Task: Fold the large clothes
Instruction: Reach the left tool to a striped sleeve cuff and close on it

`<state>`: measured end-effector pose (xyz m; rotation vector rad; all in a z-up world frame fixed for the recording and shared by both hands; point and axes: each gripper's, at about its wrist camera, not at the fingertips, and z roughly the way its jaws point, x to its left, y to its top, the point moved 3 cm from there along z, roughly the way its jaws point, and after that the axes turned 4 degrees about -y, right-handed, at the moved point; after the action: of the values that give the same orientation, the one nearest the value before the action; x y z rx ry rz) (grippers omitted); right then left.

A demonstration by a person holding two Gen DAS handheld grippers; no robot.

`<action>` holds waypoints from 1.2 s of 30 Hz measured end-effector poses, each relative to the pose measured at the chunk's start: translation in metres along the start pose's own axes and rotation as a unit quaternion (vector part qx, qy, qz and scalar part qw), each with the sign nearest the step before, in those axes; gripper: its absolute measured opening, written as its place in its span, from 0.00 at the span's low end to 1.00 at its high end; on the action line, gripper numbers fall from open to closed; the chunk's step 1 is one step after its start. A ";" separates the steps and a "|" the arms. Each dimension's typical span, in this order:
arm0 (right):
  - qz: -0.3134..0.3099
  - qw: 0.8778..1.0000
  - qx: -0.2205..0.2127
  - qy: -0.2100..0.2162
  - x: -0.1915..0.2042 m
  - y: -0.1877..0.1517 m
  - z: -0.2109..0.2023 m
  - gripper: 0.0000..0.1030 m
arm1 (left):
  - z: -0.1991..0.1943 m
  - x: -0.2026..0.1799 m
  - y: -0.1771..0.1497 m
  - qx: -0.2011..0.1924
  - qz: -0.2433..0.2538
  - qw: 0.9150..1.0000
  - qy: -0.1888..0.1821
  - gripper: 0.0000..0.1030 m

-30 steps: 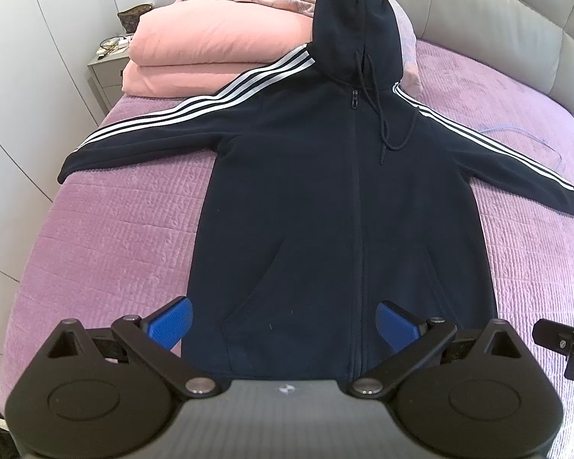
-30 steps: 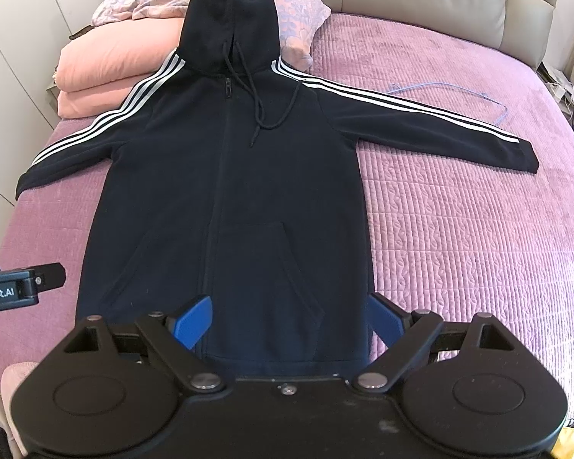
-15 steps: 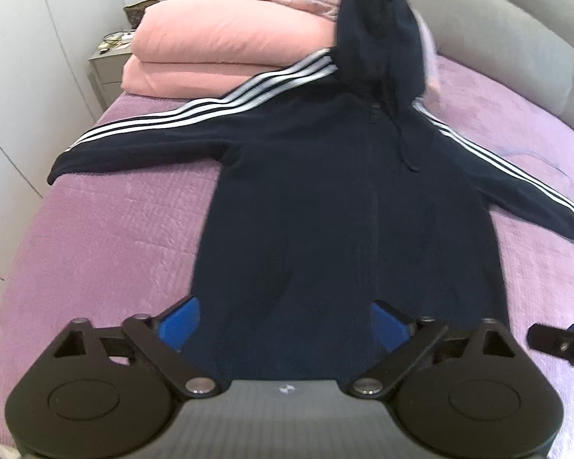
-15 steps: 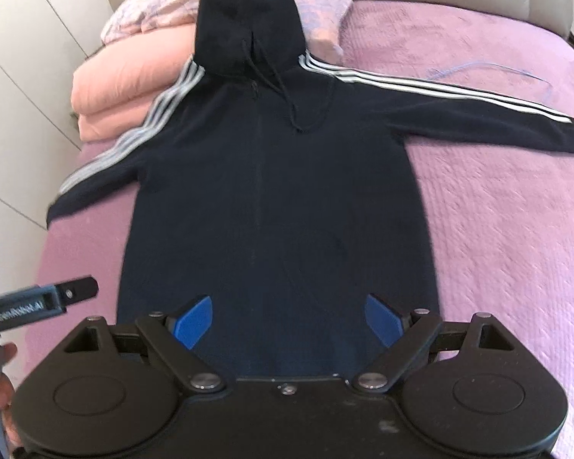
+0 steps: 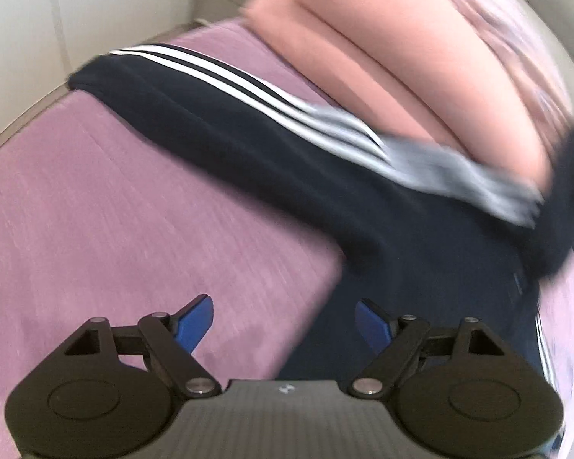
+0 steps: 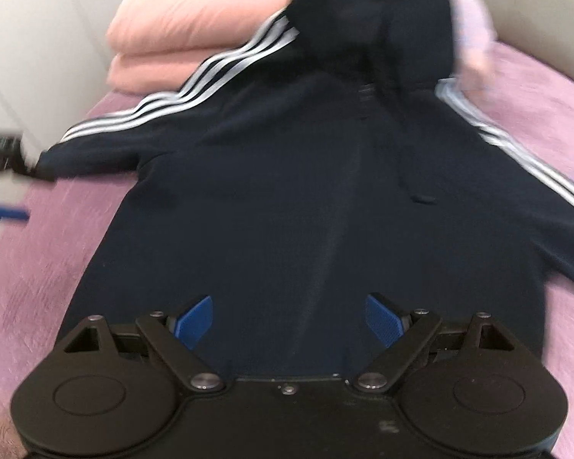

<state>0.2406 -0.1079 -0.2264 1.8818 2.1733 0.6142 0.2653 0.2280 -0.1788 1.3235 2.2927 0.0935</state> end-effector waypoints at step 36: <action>-0.048 0.998 -0.028 0.005 0.016 -0.002 0.090 1.00 | 0.040 0.070 0.171 -0.257 -0.076 0.953 0.144 0.09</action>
<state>0.2731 -0.0760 -0.3062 1.7395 2.2137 0.6615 0.3906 0.3693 -0.1899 0.9039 2.3619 0.8209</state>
